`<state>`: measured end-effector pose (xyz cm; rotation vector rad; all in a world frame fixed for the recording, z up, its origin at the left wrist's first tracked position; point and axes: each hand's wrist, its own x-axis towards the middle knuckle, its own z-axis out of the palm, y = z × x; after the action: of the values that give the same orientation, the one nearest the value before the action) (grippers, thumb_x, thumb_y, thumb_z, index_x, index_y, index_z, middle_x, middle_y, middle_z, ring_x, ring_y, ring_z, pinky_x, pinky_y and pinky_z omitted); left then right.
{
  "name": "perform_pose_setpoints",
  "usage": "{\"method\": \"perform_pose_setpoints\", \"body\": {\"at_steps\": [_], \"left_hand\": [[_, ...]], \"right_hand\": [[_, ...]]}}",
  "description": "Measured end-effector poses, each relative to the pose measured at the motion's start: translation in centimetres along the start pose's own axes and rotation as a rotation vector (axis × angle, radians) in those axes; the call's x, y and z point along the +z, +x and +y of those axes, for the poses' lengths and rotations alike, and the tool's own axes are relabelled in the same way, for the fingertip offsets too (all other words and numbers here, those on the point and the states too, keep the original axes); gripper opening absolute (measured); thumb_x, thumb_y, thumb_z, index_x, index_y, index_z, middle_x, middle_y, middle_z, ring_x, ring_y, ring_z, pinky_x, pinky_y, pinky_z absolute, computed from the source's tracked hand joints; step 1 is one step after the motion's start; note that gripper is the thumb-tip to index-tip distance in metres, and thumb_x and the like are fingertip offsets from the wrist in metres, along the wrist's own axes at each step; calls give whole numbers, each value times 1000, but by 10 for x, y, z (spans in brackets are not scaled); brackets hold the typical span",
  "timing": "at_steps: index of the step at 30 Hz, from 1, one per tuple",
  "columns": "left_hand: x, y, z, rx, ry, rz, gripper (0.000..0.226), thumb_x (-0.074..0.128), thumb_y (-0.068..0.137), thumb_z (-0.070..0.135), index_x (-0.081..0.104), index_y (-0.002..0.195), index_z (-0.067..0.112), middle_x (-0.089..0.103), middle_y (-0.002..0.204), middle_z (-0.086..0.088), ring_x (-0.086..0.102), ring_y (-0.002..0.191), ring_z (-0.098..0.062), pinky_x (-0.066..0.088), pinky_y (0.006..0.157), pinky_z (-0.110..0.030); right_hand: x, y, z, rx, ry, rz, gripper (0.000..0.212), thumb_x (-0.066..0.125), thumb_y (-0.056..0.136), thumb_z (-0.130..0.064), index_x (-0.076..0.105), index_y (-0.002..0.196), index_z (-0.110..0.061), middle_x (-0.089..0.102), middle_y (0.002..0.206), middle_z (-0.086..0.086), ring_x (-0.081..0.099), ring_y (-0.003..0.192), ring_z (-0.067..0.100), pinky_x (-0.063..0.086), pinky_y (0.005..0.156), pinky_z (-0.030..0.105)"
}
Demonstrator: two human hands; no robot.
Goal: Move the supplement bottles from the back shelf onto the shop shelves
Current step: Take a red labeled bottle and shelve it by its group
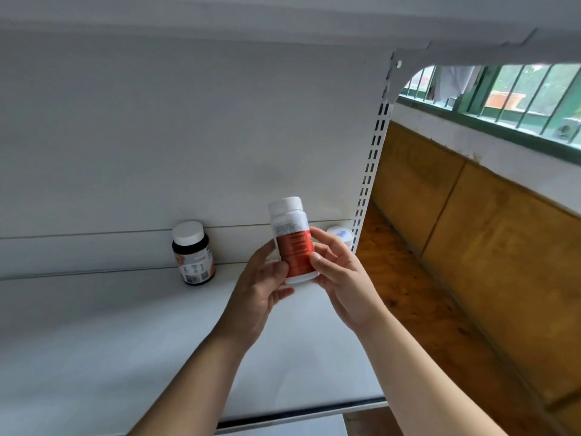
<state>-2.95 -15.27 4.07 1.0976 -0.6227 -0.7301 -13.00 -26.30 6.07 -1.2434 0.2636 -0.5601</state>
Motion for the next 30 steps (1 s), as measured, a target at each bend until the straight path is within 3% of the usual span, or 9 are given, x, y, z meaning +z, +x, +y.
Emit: {"method": "perform_pose_setpoints", "body": {"at_steps": [4,8,13,16,19,22,26,30], "left_hand": [[4,-2,2,-18,3,-34,25,54,86,22,58,109,28,68,109,-2,63,103,-24,47,83,-40],[8,-1,2,-39,110,-114,44,49,82,42,54,124,31,64,120,-2,62,102,-18,48,86,-41],[4,0,-2,-122,-91,-118,48,46,84,43,57,123,18,61,124,-14,53,120,-33,37,104,-57],[1,2,-1,-168,-216,-147,54,49,80,48,58,122,15,63,121,-14,57,114,-29,41,98,-50],[-3,6,-2,-172,-283,-135,63,49,78,54,53,127,15,62,119,-12,61,105,-25,48,87,-39],[-4,7,-2,-161,-205,-81,55,45,84,52,54,124,16,62,118,-12,59,108,-27,43,95,-47],[-4,4,3,-139,-49,-69,38,46,81,50,65,106,28,68,109,-2,62,101,-16,42,84,-38],[-7,-1,4,-90,-39,-69,46,61,73,49,64,110,22,69,109,-6,64,100,-18,40,88,-39]], "right_hand": [[3,1,2,-7,-111,49,60,73,70,-11,50,125,-16,61,116,17,57,112,31,47,94,40],[12,-4,8,-80,-241,163,56,76,63,-7,56,114,-16,65,105,12,60,105,26,54,88,38],[20,-6,8,-93,-394,178,49,80,66,-11,58,105,-30,67,96,-1,62,96,13,54,88,37],[19,-8,4,-81,-311,64,52,73,69,-21,57,118,-28,67,107,4,61,105,20,51,94,41],[17,-8,1,-50,-186,22,60,68,70,-18,51,127,-25,64,116,10,60,111,22,51,95,38],[18,-8,0,-72,-211,60,55,73,75,-10,53,123,-28,64,113,11,61,110,24,51,94,41],[17,-6,2,-117,-248,109,54,77,71,-12,56,116,-34,65,111,7,61,108,21,51,94,45],[17,-4,3,-101,-199,71,59,77,66,-18,57,121,-27,64,114,13,61,108,27,52,92,43]]}}
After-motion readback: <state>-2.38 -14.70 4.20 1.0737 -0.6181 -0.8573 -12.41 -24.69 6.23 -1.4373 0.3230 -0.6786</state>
